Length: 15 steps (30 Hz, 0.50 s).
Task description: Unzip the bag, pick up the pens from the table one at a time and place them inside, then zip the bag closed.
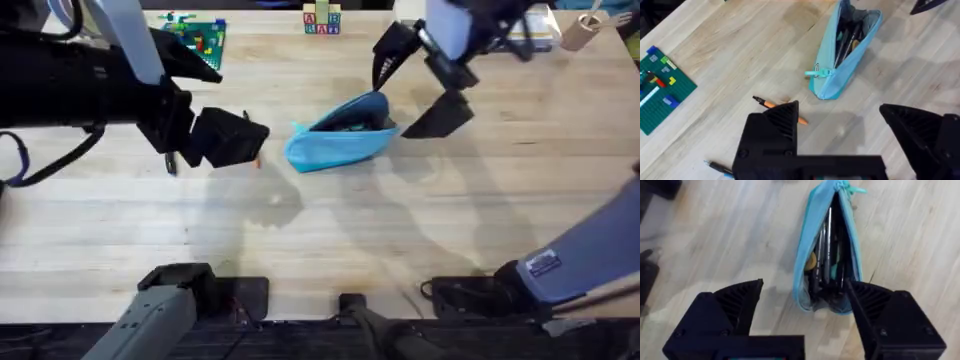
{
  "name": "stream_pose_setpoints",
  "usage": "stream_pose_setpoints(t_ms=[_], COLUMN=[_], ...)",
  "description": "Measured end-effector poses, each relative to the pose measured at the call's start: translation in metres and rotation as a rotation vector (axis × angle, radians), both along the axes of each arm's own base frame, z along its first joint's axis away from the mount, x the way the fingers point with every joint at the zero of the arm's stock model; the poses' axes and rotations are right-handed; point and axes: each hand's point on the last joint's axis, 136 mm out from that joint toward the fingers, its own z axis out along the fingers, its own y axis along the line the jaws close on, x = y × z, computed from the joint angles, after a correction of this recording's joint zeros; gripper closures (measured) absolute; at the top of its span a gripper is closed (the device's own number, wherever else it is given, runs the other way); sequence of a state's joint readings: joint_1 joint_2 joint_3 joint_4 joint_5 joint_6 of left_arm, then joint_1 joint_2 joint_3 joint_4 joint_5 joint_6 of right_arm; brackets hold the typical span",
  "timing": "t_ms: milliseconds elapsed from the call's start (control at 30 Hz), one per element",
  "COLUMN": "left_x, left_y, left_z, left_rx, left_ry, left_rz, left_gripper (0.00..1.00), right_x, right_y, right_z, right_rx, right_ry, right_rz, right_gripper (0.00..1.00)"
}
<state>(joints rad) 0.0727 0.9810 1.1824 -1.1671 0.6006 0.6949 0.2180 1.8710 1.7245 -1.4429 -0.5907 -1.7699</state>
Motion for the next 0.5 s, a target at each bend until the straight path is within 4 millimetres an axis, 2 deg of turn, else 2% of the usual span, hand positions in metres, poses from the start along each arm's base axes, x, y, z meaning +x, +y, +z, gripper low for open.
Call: stream_pose_setpoints(t_ms=[233,500], left_x=[0.000,0.000], left_y=[0.000,0.000], left_z=[0.000,0.000], left_rx=[0.000,0.000], left_ry=[0.000,0.000], left_rz=[0.000,0.000], left_gripper=[0.006,0.006], right_x=[-0.030,-0.043], right_y=[-0.012,-0.022], right_z=[0.039,0.069], right_rx=[-0.030,-0.070], right_ry=[-0.044,-0.073], right_rz=[-0.010,-0.177], right_gripper=[0.005,0.006])
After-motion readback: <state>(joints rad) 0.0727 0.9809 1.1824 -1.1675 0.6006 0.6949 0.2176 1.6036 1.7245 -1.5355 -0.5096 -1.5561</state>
